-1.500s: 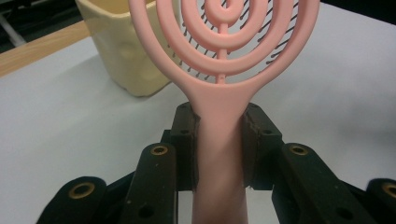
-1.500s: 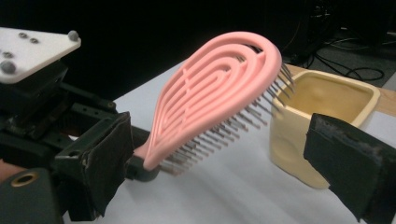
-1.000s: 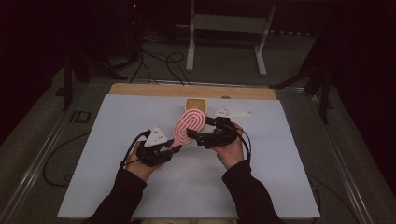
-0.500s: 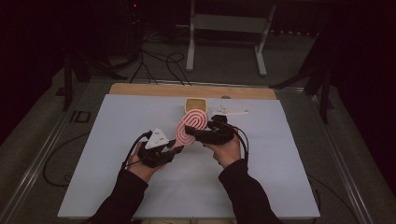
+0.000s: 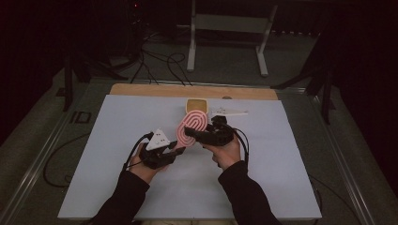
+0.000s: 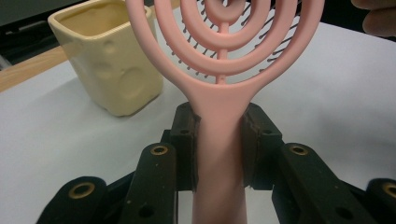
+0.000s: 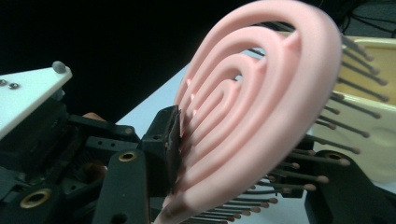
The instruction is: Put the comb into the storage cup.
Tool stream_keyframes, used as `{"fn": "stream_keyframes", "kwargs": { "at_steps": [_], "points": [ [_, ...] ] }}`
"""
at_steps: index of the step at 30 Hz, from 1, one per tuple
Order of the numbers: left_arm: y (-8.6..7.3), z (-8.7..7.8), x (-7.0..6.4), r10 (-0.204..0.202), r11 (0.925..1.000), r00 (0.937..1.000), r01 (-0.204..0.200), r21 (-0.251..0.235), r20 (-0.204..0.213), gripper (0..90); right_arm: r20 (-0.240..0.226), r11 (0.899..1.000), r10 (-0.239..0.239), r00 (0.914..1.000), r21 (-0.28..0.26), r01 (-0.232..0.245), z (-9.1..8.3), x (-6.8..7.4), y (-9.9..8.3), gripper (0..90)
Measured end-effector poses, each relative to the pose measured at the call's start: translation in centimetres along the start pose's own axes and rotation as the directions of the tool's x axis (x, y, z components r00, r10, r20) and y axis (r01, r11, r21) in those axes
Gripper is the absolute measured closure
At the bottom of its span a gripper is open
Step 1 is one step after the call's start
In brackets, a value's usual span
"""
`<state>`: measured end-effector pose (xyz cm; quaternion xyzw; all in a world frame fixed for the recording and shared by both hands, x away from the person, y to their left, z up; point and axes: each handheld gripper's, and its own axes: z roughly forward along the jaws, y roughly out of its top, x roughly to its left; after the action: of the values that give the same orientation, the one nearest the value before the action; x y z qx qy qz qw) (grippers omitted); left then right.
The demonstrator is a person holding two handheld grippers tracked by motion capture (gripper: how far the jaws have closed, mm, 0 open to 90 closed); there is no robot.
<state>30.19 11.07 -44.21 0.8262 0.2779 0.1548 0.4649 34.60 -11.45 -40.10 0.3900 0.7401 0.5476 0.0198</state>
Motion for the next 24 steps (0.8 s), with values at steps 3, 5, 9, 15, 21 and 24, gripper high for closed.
{"fn": "stream_keyframes", "kwargs": {
  "at_steps": [3,5,9,15,21,24],
  "points": [
    [-0.1,0.1,0.0,-0.001,1.0000,1.0000,0.001,0.000,-0.003,70.0,0.008,1.000,0.026,0.9996,0.000,-0.026,0.2,0.0,0.0,53.9],
    [-0.1,0.1,0.0,0.000,1.0000,1.0000,0.000,0.002,-0.004,70.0,-0.005,0.999,0.040,0.9992,-0.006,-0.040,0.1,0.0,-0.1,56.0],
    [-0.1,0.2,0.0,0.002,1.0000,1.0000,-0.001,0.000,-0.008,70.1,-0.015,0.999,0.052,0.9986,-0.010,-0.052,0.2,0.2,0.0,57.8],
    [-0.1,0.1,-0.1,0.004,1.0000,0.9999,-0.004,-0.005,-0.010,70.1,-0.028,0.998,0.052,0.9983,-0.019,-0.052,0.1,0.5,0.0,60.1],
    [-0.1,0.1,0.0,0.008,0.9999,0.9999,-0.009,-0.014,-0.014,70.1,-0.056,0.999,0.036,0.9978,-0.017,-0.037,0.2,1.4,0.2,63.5],
    [0.0,-0.2,0.1,0.007,0.9997,0.9998,-0.007,-0.024,-0.018,70.2,-0.053,1.000,0.022,0.9983,-0.020,-0.023,0.2,1.8,0.4,63.6]
  ]
}}
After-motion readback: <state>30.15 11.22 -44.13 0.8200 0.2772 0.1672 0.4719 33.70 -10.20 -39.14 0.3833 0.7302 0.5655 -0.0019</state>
